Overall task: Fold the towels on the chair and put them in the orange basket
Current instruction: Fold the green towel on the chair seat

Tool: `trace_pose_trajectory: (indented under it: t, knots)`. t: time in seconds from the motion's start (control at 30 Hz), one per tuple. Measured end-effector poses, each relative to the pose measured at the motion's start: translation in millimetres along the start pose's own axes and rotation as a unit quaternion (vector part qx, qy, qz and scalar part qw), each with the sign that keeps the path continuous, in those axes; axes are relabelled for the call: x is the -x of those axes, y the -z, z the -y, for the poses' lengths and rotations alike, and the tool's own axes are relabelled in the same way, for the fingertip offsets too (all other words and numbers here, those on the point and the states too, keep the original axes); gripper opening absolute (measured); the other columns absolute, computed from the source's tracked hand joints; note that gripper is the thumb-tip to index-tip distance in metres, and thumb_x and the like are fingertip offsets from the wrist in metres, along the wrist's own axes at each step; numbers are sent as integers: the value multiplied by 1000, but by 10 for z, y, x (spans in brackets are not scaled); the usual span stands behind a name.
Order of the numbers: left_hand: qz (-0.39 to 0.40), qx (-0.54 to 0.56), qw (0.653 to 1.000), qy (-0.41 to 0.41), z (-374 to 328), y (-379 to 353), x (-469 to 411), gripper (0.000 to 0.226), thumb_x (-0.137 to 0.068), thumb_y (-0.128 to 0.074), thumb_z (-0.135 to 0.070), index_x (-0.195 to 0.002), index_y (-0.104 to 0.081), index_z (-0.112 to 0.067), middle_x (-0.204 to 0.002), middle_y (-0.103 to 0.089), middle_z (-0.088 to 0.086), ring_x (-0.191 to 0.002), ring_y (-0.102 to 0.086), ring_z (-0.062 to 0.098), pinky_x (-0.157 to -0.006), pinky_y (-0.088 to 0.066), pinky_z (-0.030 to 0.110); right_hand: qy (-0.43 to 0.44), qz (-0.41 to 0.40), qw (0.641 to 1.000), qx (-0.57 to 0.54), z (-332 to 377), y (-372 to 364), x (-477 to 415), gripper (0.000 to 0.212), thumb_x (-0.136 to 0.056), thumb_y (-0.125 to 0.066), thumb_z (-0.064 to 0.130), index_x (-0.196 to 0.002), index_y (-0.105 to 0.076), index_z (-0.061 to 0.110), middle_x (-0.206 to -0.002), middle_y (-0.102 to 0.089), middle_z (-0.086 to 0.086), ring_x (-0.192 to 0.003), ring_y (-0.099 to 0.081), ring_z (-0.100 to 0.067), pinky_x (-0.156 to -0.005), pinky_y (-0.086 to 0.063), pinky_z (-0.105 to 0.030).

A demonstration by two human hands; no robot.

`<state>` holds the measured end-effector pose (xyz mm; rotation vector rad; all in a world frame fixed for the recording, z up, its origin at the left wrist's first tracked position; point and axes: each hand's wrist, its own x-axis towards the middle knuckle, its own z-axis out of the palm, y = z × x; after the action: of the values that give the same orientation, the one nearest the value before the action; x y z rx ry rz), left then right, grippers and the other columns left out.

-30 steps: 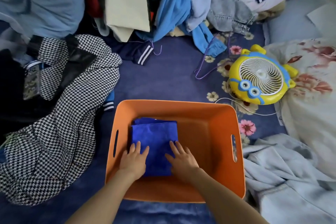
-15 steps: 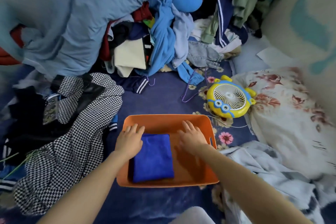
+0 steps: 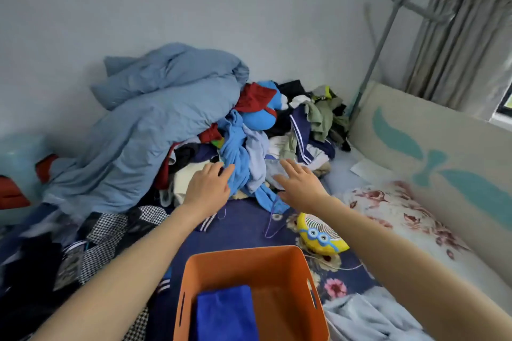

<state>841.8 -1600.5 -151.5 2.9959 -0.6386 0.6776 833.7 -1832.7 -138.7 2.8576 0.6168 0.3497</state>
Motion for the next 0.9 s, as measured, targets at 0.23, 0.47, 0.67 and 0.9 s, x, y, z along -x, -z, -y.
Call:
trace_pose_trajectory:
  t: [0.23,0.47,0.67,0.9]
  knots:
    - [-73,-24,997,23,104,669,100,41,-70,-62,-12,-110,-65,-5,-100,-67,15,-87,-64,34,-64,-54,40,35,-68,997,26,92,634,-40,48,-96,-44,32,-140,-35,15,-156,-7,-14,-144,-4,-27,-113,-20,-45]
    - [-108,-87,986,92,327,1029,559,41,-67,-49,-23,-101,-68,-8,-92,-68,11,-79,-66,30,-56,-55,36,113,-183,977,4,437,839,-150,56,-62,-84,32,-111,-65,13,-124,-58,-19,-117,-56,-32,-83,-51,-43]
    - [-59,-136,967,206,356,1143,1379,42,-69,-56,-20,-107,-66,-4,-94,-68,12,-81,-66,33,-58,-56,39,214,-229,947,-64,845,701,-147,61,-36,-92,33,-91,-71,17,-96,-69,-10,-87,-69,-29,-57,-55,-34]
    - [-15,-133,904,405,-268,1213,2642,42,-69,-67,-13,-109,-65,-3,-99,-68,14,-86,-65,35,-65,-54,43,396,-214,885,-119,1643,416,247,58,-42,-90,32,-94,-70,16,-97,-68,-12,-88,-68,-30,-61,-55,-36]
